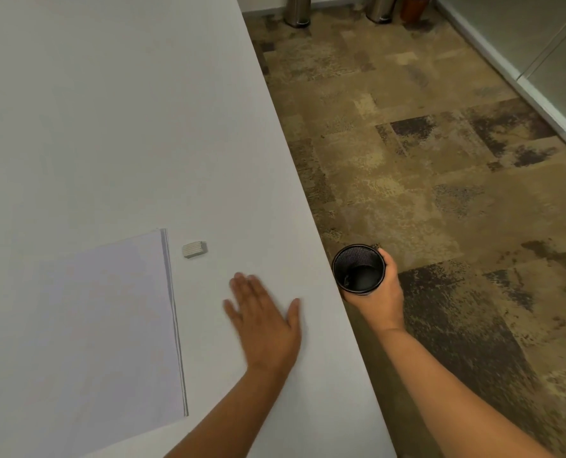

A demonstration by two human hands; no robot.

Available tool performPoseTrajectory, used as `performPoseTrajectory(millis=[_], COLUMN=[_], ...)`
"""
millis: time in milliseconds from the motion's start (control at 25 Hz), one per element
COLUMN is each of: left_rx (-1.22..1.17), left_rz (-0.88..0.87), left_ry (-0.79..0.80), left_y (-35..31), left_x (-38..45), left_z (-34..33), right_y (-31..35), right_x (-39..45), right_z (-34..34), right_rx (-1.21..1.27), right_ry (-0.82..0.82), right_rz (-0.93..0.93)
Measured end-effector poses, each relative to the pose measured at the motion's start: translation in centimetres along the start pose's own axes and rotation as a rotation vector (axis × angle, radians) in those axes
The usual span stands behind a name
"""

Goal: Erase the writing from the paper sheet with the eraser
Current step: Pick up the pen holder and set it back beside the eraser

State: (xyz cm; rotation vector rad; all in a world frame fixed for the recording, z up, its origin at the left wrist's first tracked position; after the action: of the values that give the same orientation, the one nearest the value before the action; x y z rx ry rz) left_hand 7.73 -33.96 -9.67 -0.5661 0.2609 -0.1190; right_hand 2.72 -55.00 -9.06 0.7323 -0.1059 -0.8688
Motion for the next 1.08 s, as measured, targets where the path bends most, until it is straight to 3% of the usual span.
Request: performPoseTrajectory(millis=[80, 200, 320, 400, 520, 640, 840, 1080], left_rx=[-0.001, -0.088, -0.353, -0.435, -0.481, -0.417, -0.384, -0.469], left_rz=[-0.124, -0.519, -0.607, -0.633, -0.631, -0.542, -0.517, -0.384], left_ry=[0.166, 0.369, 0.593, 0.521, 0.364, 0.215, 0.171, 0.172], left_y=[-3.6, -9.0, -12.4, -12.9, -10.9, -7.0, -1.8, 3.0], left_x=[-0.1, -2.4, -4.7, -4.8, -3.7, -2.4, -2.1, -0.9], left_z=[-2.0, -4.8, -4.3, -2.8, -0.6, 1.5, 4.2, 8.5], right_y=[-0.4, -1.2, -1.3, -1.1, 0.4, 5.1, 14.1, 18.1], right_x=[-0.4, -0.9, -1.5, -2.1, -2.7, -2.4, -2.1, -1.8], right_z=[-0.1, 0.3, 1.1, 1.8, 3.9, 5.0, 0.7, -4.0], right_rx=[-0.022, -0.155, -0.243, -0.205, 0.106, 0.289, 0.398, 0.342], right_ry=[0.003, -0.026, -0.071, -0.109, -0.298, -0.444, -0.307, -0.183], right_rz=[-0.013, 0.006, -0.003, 0.016, -0.162, -0.091, 0.122, 0.156])
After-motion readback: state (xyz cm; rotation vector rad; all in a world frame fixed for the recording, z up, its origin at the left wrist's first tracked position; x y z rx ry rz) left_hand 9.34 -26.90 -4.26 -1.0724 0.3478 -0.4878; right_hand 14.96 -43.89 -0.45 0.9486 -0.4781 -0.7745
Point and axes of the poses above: each hand's wrist, its own x-axis towards the middle knuckle, its own z-axis out of the back of the hand, y = z × x, the point moved 5 cm from there along x, towards the middle knuckle, and after that the axes turned 15 degrees about -x, right-handed, at the moved point
